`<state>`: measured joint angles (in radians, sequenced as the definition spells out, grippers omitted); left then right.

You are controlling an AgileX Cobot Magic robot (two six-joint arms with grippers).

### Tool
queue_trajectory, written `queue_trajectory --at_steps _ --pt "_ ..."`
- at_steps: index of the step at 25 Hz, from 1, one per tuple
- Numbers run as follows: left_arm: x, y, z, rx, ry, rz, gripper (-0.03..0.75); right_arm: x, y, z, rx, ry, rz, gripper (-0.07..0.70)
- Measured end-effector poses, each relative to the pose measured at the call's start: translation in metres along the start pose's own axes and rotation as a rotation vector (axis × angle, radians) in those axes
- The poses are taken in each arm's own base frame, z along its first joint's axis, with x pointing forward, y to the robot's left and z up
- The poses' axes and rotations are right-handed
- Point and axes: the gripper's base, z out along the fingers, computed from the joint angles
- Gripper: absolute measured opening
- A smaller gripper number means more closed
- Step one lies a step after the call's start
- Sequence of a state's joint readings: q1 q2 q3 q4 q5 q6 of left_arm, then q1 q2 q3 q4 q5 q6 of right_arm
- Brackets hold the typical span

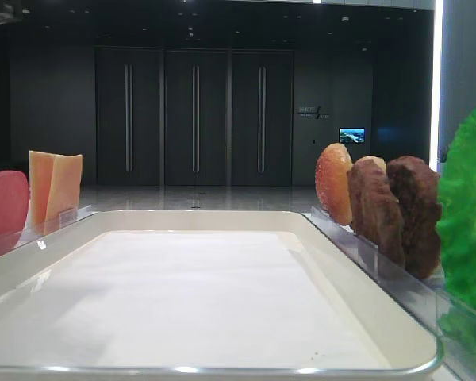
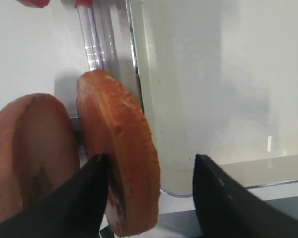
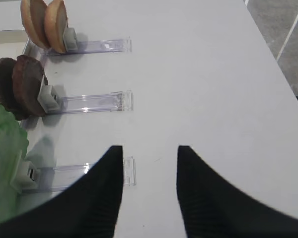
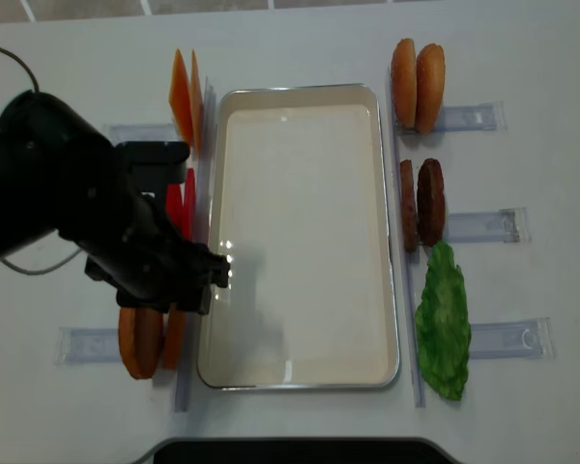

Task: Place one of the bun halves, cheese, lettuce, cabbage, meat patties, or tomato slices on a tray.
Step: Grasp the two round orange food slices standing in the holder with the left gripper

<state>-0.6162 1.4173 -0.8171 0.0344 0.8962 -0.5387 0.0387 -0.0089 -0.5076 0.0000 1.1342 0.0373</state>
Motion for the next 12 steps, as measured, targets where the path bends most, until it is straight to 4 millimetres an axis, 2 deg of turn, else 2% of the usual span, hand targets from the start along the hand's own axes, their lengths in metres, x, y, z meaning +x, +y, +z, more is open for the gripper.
queue_trajectory --at_steps 12 --pt "-0.0023 0.0019 0.0055 -0.04 0.005 0.007 0.419 0.0 0.0 0.0 0.0 0.0 0.0 0.255"
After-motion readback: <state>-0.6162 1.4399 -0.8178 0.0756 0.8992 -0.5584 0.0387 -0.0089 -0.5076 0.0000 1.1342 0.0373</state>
